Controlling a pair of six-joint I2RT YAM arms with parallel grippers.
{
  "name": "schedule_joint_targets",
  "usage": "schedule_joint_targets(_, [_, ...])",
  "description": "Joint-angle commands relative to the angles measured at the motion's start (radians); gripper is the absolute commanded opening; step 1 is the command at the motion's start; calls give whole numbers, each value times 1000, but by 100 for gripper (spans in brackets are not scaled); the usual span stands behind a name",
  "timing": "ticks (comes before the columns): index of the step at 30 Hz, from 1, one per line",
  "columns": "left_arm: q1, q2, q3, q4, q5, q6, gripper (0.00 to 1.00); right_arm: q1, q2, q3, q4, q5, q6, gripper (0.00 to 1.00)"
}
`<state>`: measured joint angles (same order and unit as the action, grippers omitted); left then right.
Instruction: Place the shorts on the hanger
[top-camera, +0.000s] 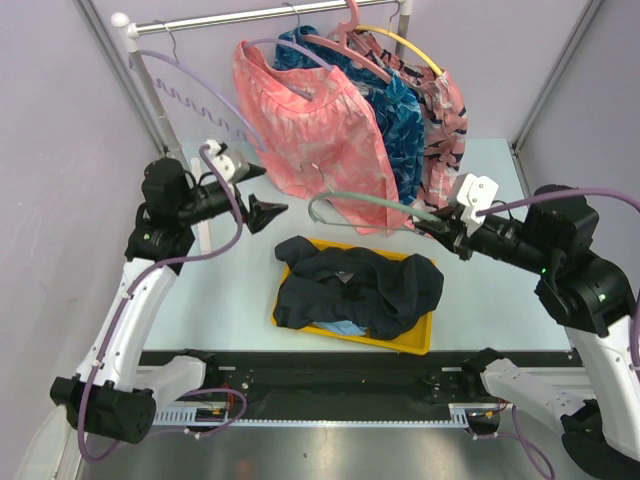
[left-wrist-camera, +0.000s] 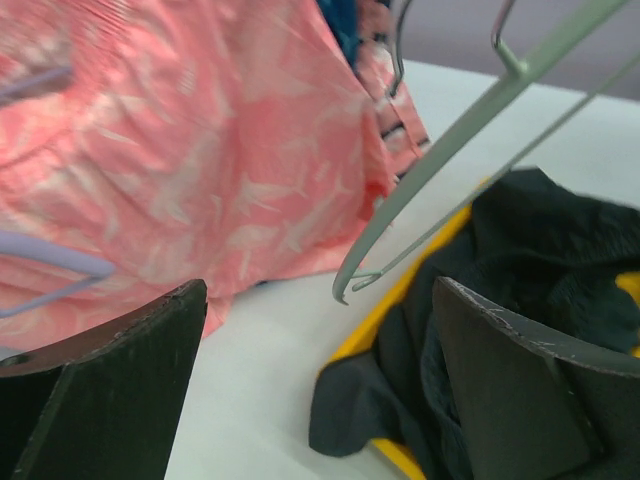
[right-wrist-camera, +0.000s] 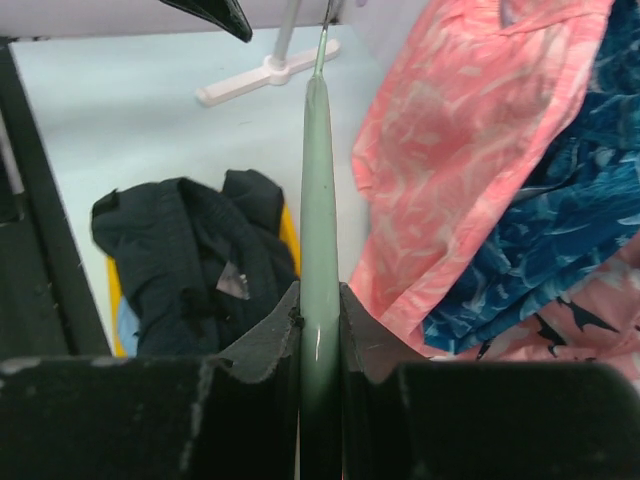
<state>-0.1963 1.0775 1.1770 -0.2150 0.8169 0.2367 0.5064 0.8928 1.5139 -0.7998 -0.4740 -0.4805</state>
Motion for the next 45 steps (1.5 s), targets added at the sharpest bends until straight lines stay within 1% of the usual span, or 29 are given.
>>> schedule_joint_targets(1, [-8,-76,-63,-55,159,183,95,-2,-49,5,-62,-106,-76,0])
schedule_joint_targets(2, [-8,-77,-68,-81,207,205,94,-2,-60,-1,-65,-126,-81,0])
schedule_joint_targets(3, [-12,-76,-71,-108,238,263,91,0,-71,-4,-64,-135,-84,0])
schedule_joint_targets(5, [-23,-85,-83,-162,274,315,90,-2,-74,-4,-68,-178,-110,0])
schedule_joint_targets(9, [-46,-139,-167,-144,283,371,90,0,-75,-4,-42,-230,-132,0])
schedule_joint_targets(13, [-78,-160,-197,-245,303,464,88,1,-75,-1,11,-270,-122,0])
schedule_joint_targets(16, [-95,-169,-227,-218,291,446,80,7,-75,-1,1,-311,-162,0])
schedule_joint_targets(17, [-95,-171,-232,-205,291,422,77,7,-75,-1,-21,-322,-179,0])
schedule_joint_targets(18, [-97,-174,-243,-195,292,420,73,7,-74,-1,-29,-322,-199,0])
schedule_joint_targets(20, [-101,-179,-249,-201,295,424,69,11,-69,-1,-33,-330,-214,0])
schedule_joint_targets(21, [-103,-182,-251,-207,298,427,62,12,-66,-1,-33,-331,-230,0])
schedule_joint_targets(22, [-104,-183,-252,-213,297,435,60,14,-65,-1,-33,-336,-237,0])
schedule_joint_targets(23, [-104,-182,-254,-221,298,441,56,17,-60,-1,-35,-336,-244,0])
schedule_joint_targets(28, [-109,-163,-243,-268,288,461,45,29,-49,-4,-67,-341,-294,0])
schedule_joint_targets(29, [-109,-157,-234,-279,280,461,37,32,-45,-6,-71,-338,-309,0])
schedule_joint_targets(30, [-109,-149,-226,-293,280,466,31,37,-45,-9,-76,-331,-314,0])
schedule_joint_targets(31, [-109,-127,-217,-334,277,483,26,38,-42,-12,-88,-319,-320,2])
schedule_joint_targets(32, [-109,-119,-197,-352,271,493,14,40,-41,-18,-98,-313,-340,4])
schedule_joint_targets(34, [-109,-100,-183,-376,254,503,2,40,-43,-30,-111,-299,-355,5])
schedule_joint_targets(35, [-109,-91,-177,-377,236,497,0,40,-45,-43,-117,-295,-368,6])
schedule_joint_targets(36, [-109,-88,-177,-379,228,498,0,40,-46,-50,-122,-288,-374,7])
schedule_joint_targets(38, [-109,-90,-177,-373,220,500,0,40,-48,-63,-150,-258,-389,25])
schedule_joint_targets(39, [-109,-90,-177,-370,217,497,0,38,-46,-67,-170,-244,-395,36])
schedule_joint_targets(40, [-109,-91,-177,-363,205,497,0,38,-43,-67,-227,-197,-408,52])
schedule_joint_targets(41, [-109,-97,-174,-360,190,498,0,38,-38,-66,-261,-164,-415,61])
schedule_joint_targets(42, [-107,-99,-171,-363,150,504,0,38,-40,-66,-294,-90,-426,72])
schedule_joint_targets(43, [-107,-99,-168,-375,128,538,0,37,-41,-64,-352,-57,-431,89])
schedule_joint_targets(44, [-107,-94,-152,-391,110,559,0,38,-46,-58,-386,-31,-438,97])
schedule_joint_targets(45, [-107,-84,-142,-432,73,581,0,38,-49,-41,-439,-2,-455,100])
